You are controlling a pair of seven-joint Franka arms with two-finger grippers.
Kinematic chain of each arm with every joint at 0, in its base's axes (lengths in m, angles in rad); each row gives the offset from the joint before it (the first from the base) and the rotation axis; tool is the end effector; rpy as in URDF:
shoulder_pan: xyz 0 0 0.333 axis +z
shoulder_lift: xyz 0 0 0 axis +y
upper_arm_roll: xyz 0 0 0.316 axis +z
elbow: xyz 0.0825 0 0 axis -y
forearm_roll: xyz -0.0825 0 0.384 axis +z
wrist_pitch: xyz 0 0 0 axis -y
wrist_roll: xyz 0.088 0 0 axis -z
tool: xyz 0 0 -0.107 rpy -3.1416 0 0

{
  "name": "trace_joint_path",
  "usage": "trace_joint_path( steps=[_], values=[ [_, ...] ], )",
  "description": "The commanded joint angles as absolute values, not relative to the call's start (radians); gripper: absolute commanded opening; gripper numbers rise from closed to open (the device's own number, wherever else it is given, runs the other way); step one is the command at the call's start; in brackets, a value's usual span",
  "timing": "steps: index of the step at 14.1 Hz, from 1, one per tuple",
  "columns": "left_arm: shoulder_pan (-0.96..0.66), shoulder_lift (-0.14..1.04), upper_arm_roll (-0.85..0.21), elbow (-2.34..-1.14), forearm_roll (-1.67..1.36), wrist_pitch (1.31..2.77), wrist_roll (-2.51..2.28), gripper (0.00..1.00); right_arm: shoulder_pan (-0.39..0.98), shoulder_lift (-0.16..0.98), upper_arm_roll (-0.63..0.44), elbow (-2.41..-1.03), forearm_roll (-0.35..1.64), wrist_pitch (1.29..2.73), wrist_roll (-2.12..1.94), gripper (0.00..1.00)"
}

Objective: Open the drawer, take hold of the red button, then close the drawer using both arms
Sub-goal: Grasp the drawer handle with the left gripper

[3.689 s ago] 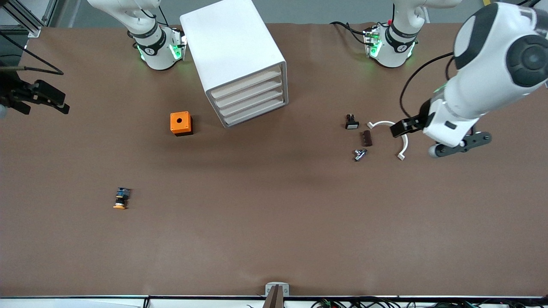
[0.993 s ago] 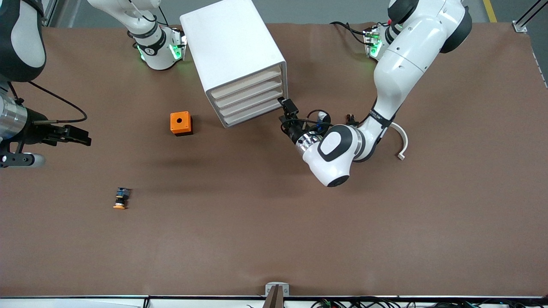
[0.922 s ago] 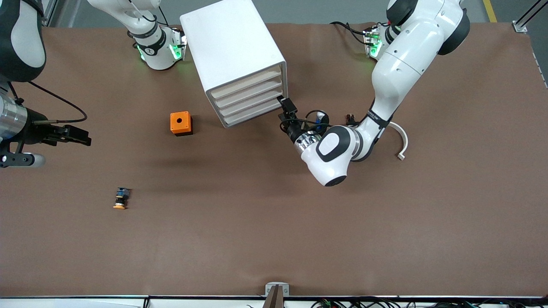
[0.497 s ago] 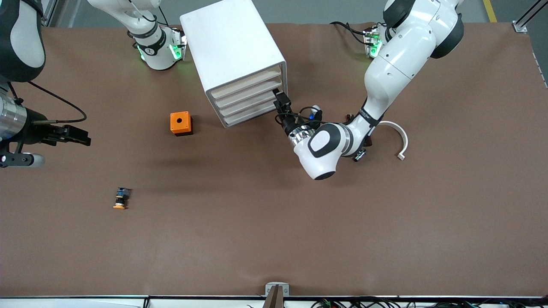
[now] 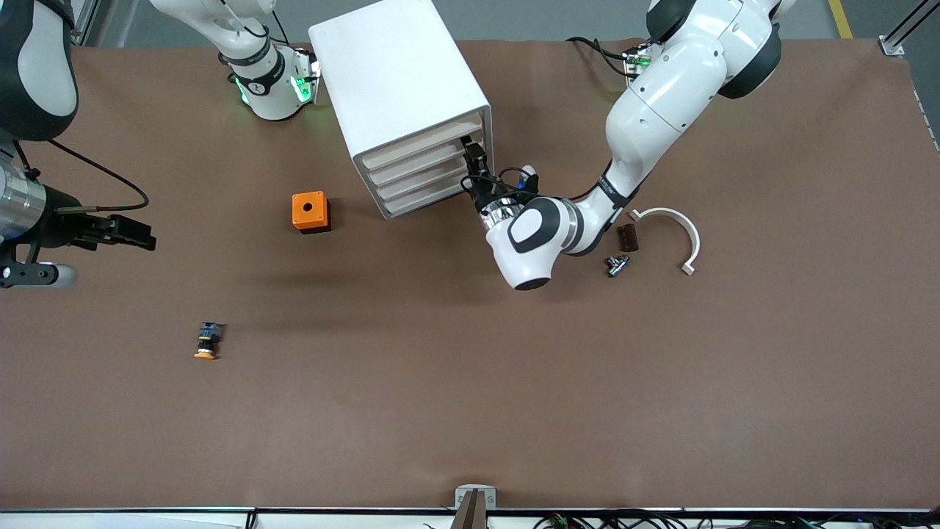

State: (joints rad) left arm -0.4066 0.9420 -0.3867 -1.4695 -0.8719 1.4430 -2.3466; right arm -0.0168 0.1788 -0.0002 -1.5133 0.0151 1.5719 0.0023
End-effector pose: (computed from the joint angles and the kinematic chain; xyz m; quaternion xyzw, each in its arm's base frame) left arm 0.4117 -0.4884 0.1753 -0.4293 -0.6059 0.5495 0.3829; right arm 0.6030 -0.0086 0.5479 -0.9981 0.0101 0.0600 0.0080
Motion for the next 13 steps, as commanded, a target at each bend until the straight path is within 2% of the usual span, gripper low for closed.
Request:
trace_joint_path(
  steps=[1, 5, 8, 13],
  values=[
    [-0.419, 0.937, -0.385, -1.477, -0.881, 1.434, -2.336, 0.39, -0.021, 0.175, 0.002, -1.513, 0.025, 1.568, 0.017, 1.00],
    [-0.426, 0.939, -0.385, -1.477, -0.882, 1.437, -2.339, 0.24, -0.002, 0.175, 0.003, -1.513, 0.026, 1.566, 0.079, 1.00],
    [-0.431, 0.940, -0.384, -1.476, -0.887, 1.459, -2.342, 0.19, 0.064, 0.170, 0.003, -1.511, 0.035, 1.563, 0.233, 1.00],
    [-0.425, 0.942, -0.376, -1.474, -0.888, 1.463, -2.350, 0.06, 0.176, 0.170, 0.003, -1.506, 0.077, 1.571, 0.538, 1.00]
  ],
)
